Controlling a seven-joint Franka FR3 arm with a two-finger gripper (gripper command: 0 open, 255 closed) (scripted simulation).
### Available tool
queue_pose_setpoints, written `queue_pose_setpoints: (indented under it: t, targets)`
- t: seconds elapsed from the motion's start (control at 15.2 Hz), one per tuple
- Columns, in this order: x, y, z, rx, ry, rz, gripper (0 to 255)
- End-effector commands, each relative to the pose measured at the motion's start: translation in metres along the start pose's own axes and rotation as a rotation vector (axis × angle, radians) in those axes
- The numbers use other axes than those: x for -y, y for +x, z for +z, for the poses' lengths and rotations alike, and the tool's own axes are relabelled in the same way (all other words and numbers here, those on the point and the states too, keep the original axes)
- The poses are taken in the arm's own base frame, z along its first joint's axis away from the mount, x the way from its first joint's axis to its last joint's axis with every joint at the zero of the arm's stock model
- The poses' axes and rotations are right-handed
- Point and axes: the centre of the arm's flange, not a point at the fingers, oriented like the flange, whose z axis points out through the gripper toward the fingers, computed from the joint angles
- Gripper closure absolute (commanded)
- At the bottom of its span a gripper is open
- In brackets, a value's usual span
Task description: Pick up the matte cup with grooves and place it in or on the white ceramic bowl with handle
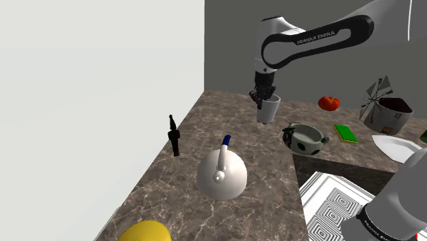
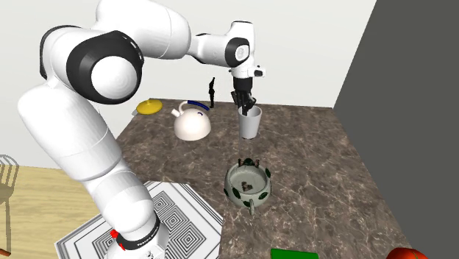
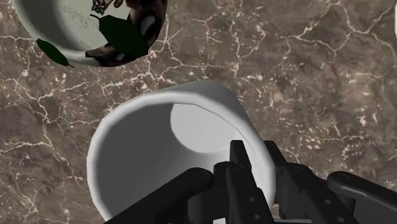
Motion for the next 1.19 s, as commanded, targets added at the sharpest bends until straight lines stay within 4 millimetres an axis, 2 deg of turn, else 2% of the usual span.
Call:
queue_pose_setpoints:
  t: [0.0, 0.66, 1.12]
  targets:
    - [-0.001, -0.001, -0.010, 0.000, 0.000, 0.000, 255]
    - [-0.006, -0.002, -0.060, 0.000, 0.000, 0.000, 255]
    - [-0.076, -0.062, -0.066, 0.000, 0.000, 0.000, 255]
